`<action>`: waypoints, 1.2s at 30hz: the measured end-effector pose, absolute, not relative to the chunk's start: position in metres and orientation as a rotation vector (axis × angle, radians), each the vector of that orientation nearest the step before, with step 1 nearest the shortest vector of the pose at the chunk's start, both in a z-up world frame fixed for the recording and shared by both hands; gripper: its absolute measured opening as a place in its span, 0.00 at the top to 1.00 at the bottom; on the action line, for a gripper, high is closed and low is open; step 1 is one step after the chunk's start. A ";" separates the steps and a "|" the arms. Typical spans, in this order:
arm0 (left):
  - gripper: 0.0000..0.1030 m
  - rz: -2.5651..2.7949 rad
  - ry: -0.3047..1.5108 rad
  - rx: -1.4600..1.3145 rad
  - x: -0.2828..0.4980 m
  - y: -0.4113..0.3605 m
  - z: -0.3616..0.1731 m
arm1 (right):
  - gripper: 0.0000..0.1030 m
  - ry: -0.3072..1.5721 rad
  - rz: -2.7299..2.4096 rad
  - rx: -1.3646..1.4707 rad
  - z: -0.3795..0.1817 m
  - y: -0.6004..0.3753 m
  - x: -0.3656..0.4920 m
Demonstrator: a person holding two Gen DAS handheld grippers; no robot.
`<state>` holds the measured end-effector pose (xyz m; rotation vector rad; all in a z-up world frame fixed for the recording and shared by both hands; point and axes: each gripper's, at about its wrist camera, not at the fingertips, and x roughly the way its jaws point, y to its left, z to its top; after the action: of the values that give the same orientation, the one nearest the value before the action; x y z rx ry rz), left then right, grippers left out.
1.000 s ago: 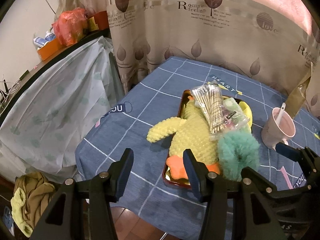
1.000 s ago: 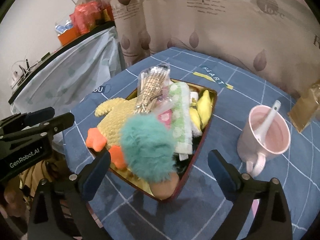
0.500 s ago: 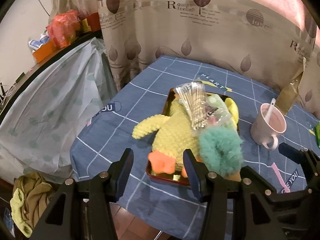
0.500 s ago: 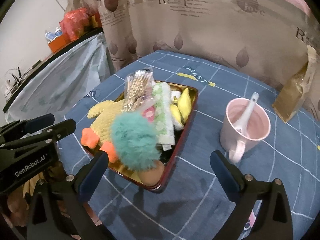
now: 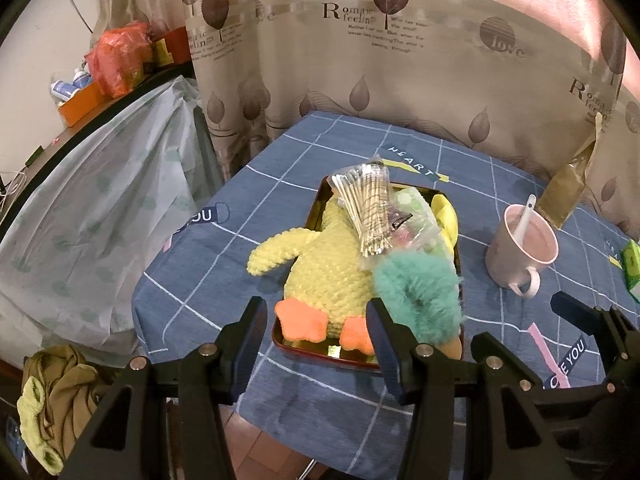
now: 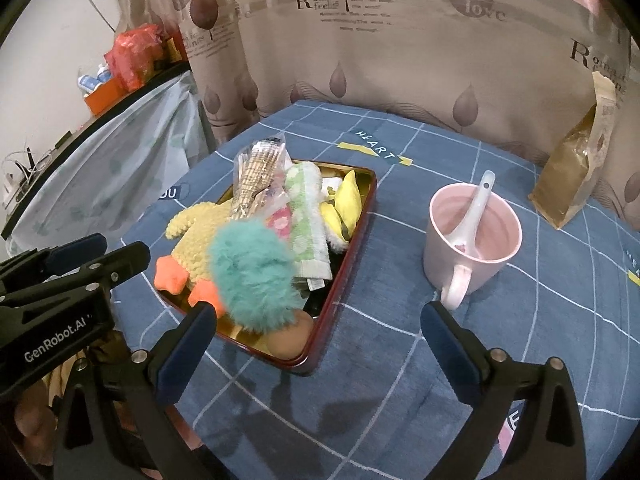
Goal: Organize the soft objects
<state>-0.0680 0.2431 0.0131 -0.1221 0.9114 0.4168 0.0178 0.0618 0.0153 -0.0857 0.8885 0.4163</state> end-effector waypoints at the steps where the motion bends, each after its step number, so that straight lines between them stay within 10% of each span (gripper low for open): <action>1: 0.49 0.417 0.910 -0.122 -0.068 0.242 0.013 | 0.02 0.889 0.414 -0.085 0.015 0.062 0.018; 36: 0.49 0.405 0.918 -0.121 -0.065 0.237 0.018 | 0.01 0.903 0.406 -0.082 0.014 0.059 0.018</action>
<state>-0.0652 0.2368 0.0176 -0.1208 0.9175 0.4051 0.0181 0.0585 0.0142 -0.0821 0.9026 0.4058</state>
